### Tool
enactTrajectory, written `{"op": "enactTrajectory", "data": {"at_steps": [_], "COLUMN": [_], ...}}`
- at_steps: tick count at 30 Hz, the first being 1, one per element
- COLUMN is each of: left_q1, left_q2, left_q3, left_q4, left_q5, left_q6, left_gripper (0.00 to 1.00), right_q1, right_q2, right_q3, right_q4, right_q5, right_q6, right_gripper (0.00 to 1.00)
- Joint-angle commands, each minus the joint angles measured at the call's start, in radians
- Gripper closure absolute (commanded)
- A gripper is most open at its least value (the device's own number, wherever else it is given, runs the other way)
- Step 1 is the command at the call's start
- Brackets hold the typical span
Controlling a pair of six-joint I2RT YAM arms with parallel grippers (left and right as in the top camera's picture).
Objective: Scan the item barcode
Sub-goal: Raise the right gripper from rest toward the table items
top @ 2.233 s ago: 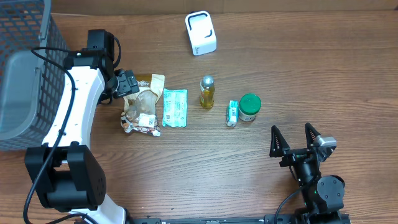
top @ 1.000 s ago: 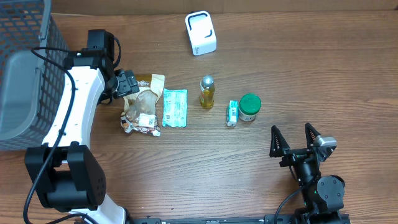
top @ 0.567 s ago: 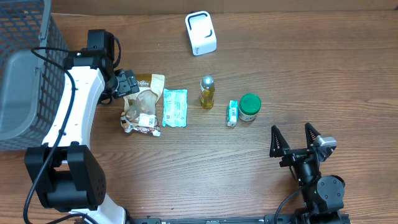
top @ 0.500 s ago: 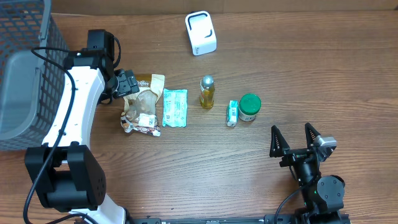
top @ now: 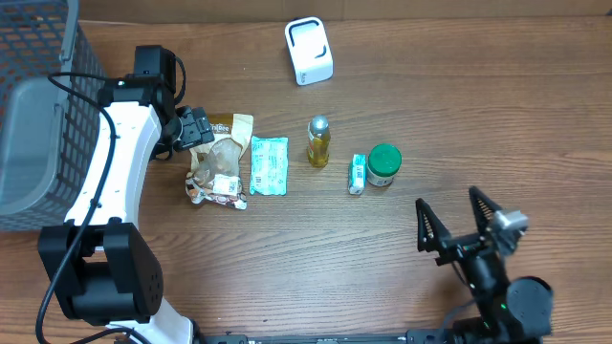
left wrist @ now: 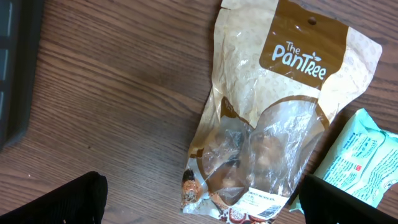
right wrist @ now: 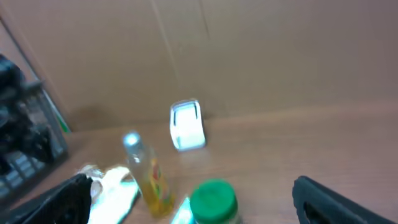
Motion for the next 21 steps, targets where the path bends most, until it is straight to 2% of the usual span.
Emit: {"op": "enactTrajectory", "data": {"at_steps": [1, 6, 13, 15, 16, 21], "left_q1": [0.004, 0.004, 0.004, 0.004, 0.004, 0.004], "left_q2": [0.011, 0.011, 0.011, 0.011, 0.011, 0.011], "left_q3": [-0.011, -0.011, -0.011, -0.011, -0.011, -0.011], "left_q4": [-0.002, -0.002, -0.002, -0.002, -0.002, -0.002], "left_q5": [-0.016, -0.016, -0.016, -0.016, -0.016, -0.016], "left_q6": [-0.007, -0.007, -0.007, -0.007, -0.007, -0.007], "left_gripper": [0.00, 0.01, 0.00, 0.00, 0.01, 0.00], "right_q1": [-0.006, -0.006, -0.006, -0.006, -0.006, -0.006], "right_q2": [-0.008, 0.044, 0.248, 0.336, 0.429, 0.721], "right_q3": [0.193, 0.384, 0.661, 0.774, 0.894, 1.239], "right_q4": [-0.093, -0.175, -0.381, -0.478, -0.587, -0.935], "right_q5": [-0.003, 0.002, 0.002, 0.002, 0.002, -0.009], "right_q6": [-0.076, -0.075, -0.076, -0.076, -0.075, -0.075], "right_gripper": [0.00, 0.00, 0.00, 0.00, 0.00, 0.00]}}
